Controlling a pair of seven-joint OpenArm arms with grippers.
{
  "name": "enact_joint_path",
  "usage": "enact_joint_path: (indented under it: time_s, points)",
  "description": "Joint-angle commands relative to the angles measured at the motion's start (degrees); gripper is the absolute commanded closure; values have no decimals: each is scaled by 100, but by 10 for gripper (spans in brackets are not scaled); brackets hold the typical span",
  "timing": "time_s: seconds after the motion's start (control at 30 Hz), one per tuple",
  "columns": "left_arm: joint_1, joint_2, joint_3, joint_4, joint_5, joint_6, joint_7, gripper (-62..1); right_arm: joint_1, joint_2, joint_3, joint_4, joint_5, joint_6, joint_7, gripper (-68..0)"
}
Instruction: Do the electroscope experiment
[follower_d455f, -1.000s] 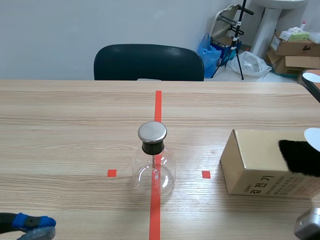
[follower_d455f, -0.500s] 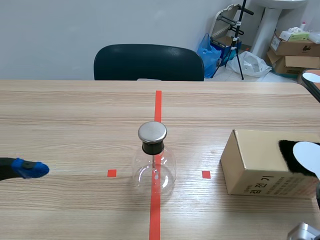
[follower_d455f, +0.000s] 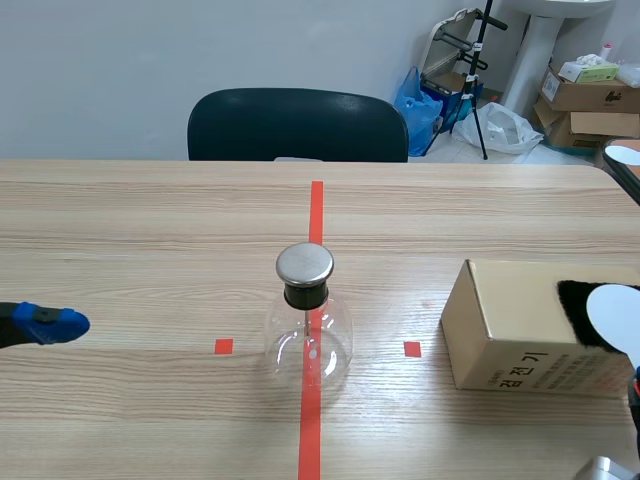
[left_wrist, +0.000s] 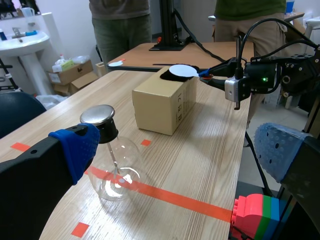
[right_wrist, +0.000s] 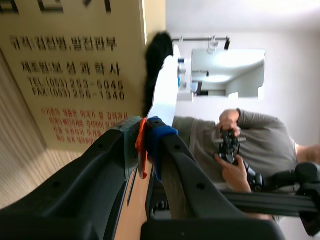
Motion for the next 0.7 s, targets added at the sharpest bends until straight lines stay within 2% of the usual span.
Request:
enact_joint_path:
  time_s: [0.0,0.03,0.13,0.17,0.2,0.3,0.33,0.37,0.47,0.5,0.53,0.6,0.63,0.67]
  points:
    - [11,44,-26,13,-76,-9,11,-623,35,87,26,20,22,-284,122,-9]
    - [11,44,-26,13,-76,-9,13,-623,35,74,26,20,68,-284,-31,-9]
    - [11,44,-26,13,-76,-9,13,-623,20,46,28,17,70,-284,-1355,-9]
    - [11,44,-26,13,-76,-9,13,-623,20,61,28,15,28,-284,-1471,-9]
    - [11,44,-26,13,-76,-9,13,-623,22,94,26,15,7,-284,-1279,-9]
    - [11,44,-26,13,-76,-9,11,-623,39,177,20,15,-2,-284,92,-9]
    - [11,44,-26,13,-76,-9,13,-623,39,181,20,15,2,-284,297,-9]
    - [11,44,-26,13,-76,-9,11,-623,37,175,17,15,28,-284,254,-9]
    - [11,42,-26,13,-76,-9,11,-623,33,138,17,15,55,-284,-968,-9]
    - [11,44,-26,13,-76,-9,11,-623,33,142,17,15,22,-284,-1082,-9]
    - [11,44,-26,13,-76,-9,11,-623,33,162,17,15,-26,-284,-874,-9]
    - [11,44,-26,13,-79,-9,4,-623,39,184,17,15,-50,-284,-4,-9]
    - [11,44,-26,13,-79,-9,4,-623,44,179,17,15,-42,-284,197,-9]
    - [11,44,-26,13,-79,-9,2,-623,50,151,17,15,-39,-284,39,-9]
